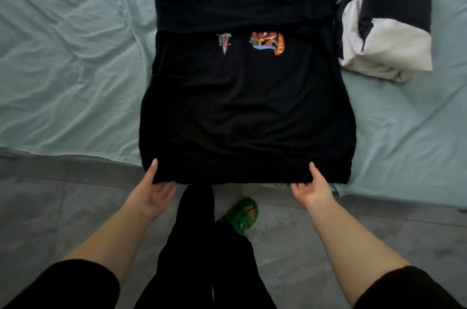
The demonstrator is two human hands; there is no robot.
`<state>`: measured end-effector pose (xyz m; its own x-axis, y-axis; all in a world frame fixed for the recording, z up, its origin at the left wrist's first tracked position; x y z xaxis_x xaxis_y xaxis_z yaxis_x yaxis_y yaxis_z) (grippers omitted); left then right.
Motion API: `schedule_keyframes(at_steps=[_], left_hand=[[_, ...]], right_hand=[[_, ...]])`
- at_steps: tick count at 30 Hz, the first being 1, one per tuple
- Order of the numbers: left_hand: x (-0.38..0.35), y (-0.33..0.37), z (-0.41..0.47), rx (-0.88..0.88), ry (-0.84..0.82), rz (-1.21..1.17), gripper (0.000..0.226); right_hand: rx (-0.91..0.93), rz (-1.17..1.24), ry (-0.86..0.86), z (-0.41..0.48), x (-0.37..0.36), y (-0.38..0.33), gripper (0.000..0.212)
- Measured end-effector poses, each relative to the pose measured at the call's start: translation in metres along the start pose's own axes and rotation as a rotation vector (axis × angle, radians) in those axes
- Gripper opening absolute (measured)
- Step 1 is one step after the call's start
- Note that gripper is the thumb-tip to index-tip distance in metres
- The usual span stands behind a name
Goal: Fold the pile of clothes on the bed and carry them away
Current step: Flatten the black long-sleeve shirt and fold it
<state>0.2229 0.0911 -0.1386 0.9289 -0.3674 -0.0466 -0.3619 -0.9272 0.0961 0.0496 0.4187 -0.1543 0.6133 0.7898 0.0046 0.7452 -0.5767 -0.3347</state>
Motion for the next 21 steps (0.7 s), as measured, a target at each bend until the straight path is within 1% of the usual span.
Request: schedule_keyframes(at_steps=[2, 5, 7, 10, 12, 13, 14, 16, 17, 18, 21], left_hand=[[-0.019, -0.024, 0.007, 0.033, -0.012, -0.092, 0.049], [-0.037, -0.051, 0.018, 0.067, 0.096, -0.095, 0.059], [-0.043, -0.059, 0.022, 0.036, 0.171, -0.112, 0.062], [-0.039, -0.05, 0.016, -0.091, 0.284, -0.014, 0.041], [-0.026, -0.04, 0.01, -0.138, 0.345, 0.076, 0.029], [-0.017, -0.037, 0.008, -0.146, 0.37, 0.106, 0.03], [-0.01, -0.035, 0.006, -0.142, 0.379, 0.13, 0.035], [-0.004, -0.034, 0.004, -0.105, 0.352, 0.165, 0.045], [-0.004, -0.035, 0.006, -0.082, 0.326, 0.168, 0.045], [-0.007, -0.034, 0.007, -0.059, 0.299, 0.16, 0.041], [-0.028, -0.038, 0.009, 0.02, 0.196, 0.121, 0.018]], right_hand=[[0.054, -0.063, 0.022, 0.011, 0.01, -0.019, 0.049], [0.119, -0.15, 0.081, 0.025, 0.023, -0.036, 0.056], [0.141, -0.172, 0.084, 0.032, 0.028, -0.04, 0.05], [0.153, -0.21, 0.037, 0.037, 0.039, -0.045, 0.039], [0.169, -0.216, 0.008, 0.038, 0.05, -0.052, 0.037], [0.176, -0.213, -0.001, 0.039, 0.056, -0.056, 0.037], [0.178, -0.213, -0.005, 0.04, 0.061, -0.058, 0.038], [0.167, -0.209, -0.003, 0.041, 0.065, -0.06, 0.041], [0.155, -0.2, 0.002, 0.041, 0.065, -0.06, 0.042], [0.143, -0.195, 0.004, 0.039, 0.064, -0.058, 0.042], [0.116, -0.252, -0.041, 0.031, 0.053, -0.053, 0.038]])
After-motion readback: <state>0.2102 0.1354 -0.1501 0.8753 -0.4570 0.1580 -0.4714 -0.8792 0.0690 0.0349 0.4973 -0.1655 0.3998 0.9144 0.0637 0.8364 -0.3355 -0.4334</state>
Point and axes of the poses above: each hand's wrist, its own z-axis towards the middle knuckle, its own x-axis out of the back of the hand, y = z × x, the point moved 5 cm from there along z, towards the middle knuckle, and after that the axes turned 8 degrees about x, right-handed, at the moved point
